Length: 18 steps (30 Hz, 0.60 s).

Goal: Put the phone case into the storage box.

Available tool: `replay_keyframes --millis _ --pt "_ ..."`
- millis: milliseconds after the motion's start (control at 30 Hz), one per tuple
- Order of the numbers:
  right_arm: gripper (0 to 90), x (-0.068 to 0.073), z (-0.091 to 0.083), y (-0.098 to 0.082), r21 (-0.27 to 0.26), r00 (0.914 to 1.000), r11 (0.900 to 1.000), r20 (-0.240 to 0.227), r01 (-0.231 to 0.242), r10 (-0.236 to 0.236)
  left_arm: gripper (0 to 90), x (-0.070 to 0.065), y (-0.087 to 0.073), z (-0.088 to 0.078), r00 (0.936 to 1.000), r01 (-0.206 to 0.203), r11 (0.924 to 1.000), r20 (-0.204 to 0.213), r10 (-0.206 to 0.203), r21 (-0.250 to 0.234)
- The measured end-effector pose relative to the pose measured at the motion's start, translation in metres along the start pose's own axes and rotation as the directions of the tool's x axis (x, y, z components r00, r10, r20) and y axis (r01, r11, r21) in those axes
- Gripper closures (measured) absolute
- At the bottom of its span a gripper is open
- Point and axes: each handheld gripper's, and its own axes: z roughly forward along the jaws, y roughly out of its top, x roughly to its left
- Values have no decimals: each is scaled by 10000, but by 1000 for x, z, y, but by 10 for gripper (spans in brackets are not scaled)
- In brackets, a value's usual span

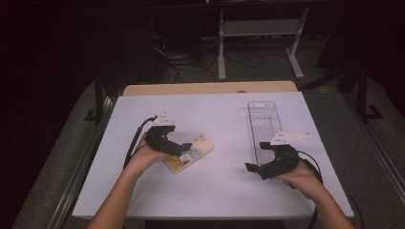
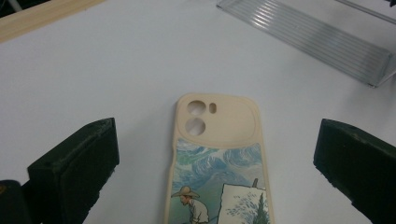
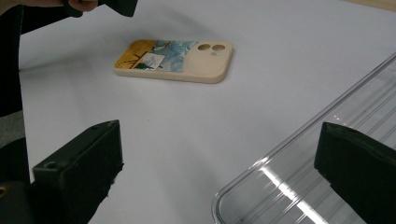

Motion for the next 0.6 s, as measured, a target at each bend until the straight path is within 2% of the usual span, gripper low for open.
replay_keyframes --millis 33,67,133,200,367,400,433,600 --pt "6 0 0 0 -2 10000 10000 3 4 -4 0 1 -1 -1 9999 -152 9997 -45 153 216" --pt "6 0 0 0 0 10000 10000 5 18 -18 0 0 -2 1 10000 -33 9999 -53 33 135" --pt "6 0 0 0 -6 10000 10000 3 13 -13 0 -1 -3 1 9997 -193 9991 -122 198 376" --pt "6 0 0 0 -4 10000 10000 3 14 -14 0 -1 -5 3 9999 -105 9994 -94 108 318" --pt "6 0 0 0 -7 10000 10000 7 17 -17 0 -3 -8 6 9996 -219 9987 -157 226 471" --pt "6 0 0 0 -2 10000 10000 2 10 -10 0 -4 -9 8 9998 -66 9992 -184 73 400" --pt "6 0 0 0 -4 10000 10000 3 12 -12 0 -4 -10 8 9994 -176 9984 -279 192 542" --pt "6 0 0 0 -12 10000 10000 -14 26 -26 0 -6 -14 12 9991 -117 9971 -409 148 755"
